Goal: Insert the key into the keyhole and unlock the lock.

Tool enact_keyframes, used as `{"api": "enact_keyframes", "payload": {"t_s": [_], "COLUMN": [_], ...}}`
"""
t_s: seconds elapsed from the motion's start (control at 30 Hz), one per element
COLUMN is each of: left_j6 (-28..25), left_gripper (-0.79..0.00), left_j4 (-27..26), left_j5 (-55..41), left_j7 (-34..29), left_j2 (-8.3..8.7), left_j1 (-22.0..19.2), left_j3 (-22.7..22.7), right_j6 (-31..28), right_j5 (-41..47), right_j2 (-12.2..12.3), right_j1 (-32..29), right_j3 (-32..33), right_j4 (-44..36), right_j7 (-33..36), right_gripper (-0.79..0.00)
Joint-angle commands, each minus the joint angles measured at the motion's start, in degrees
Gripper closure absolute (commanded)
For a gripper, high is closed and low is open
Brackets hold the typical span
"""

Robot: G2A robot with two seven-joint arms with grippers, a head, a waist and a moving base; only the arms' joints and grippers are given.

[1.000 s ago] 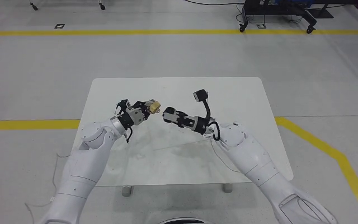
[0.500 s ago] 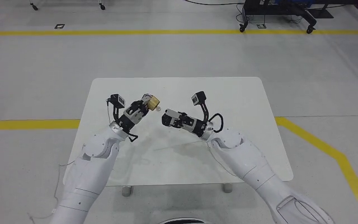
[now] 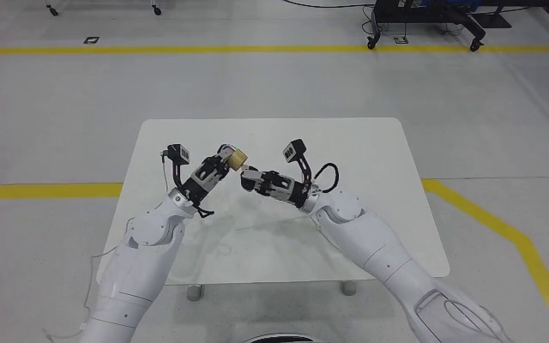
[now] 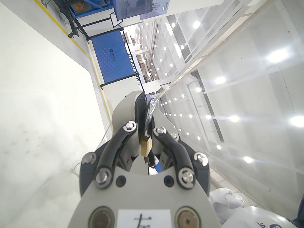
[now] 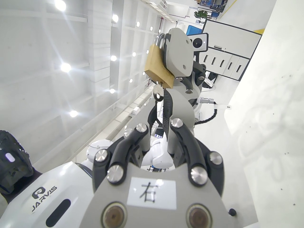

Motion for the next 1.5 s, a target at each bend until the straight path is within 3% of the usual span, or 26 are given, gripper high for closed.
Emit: {"api": "enact_keyframes", "payload": {"t_s": [0.0,0.07,0.13,0.27,0.6,0.67,1.0,1.47], "left_j6": [-0.18,-0.31,-0.46,-0.80,-2.85,-3.67,-7.46,-15.32], "left_gripper": [0.000,0.000,0.000,0.000,0.000,0.000,0.000,0.000], "left_j4": [-0.04,-0.04,-0.02,0.00,-0.16,-0.28,-0.68,-1.02], "left_j5": [0.62,0.79,0.94,0.74,4.63,5.74,8.05,17.40], "left_j7": [0.17,0.07,0.07,-0.14,0.45,0.91,1.49,7.65], "left_j2": [-0.02,-0.04,-0.07,-0.09,-0.15,-0.19,-0.30,-0.57], "left_j1": [-0.01,0.02,0.03,0.04,0.19,0.31,0.78,1.92], "left_j3": [-0.05,-0.06,-0.12,-0.46,-0.44,-0.34,-0.35,-0.59], "right_j6": [0.01,-0.02,-0.14,-0.52,0.05,0.20,2.02,11.99], "right_j5": [0.09,0.24,0.64,1.93,3.26,3.66,11.95,24.14], "right_j2": [-0.18,-0.37,-0.56,-0.85,-1.62,-1.79,-2.79,-4.19], "right_j1": [0.20,0.43,0.53,0.67,1.16,1.23,0.57,0.62], "right_j3": [-0.08,-0.10,-0.08,0.30,0.46,0.51,1.41,2.74], "right_j4": [0.42,0.86,1.29,2.33,4.15,4.44,5.80,9.11], "right_j7": [0.16,0.29,0.37,1.10,2.33,2.44,6.90,15.84], "right_gripper": [-0.108,-0.117,-0.185,-0.197,-0.105,-0.003,0.000,0.000]}}
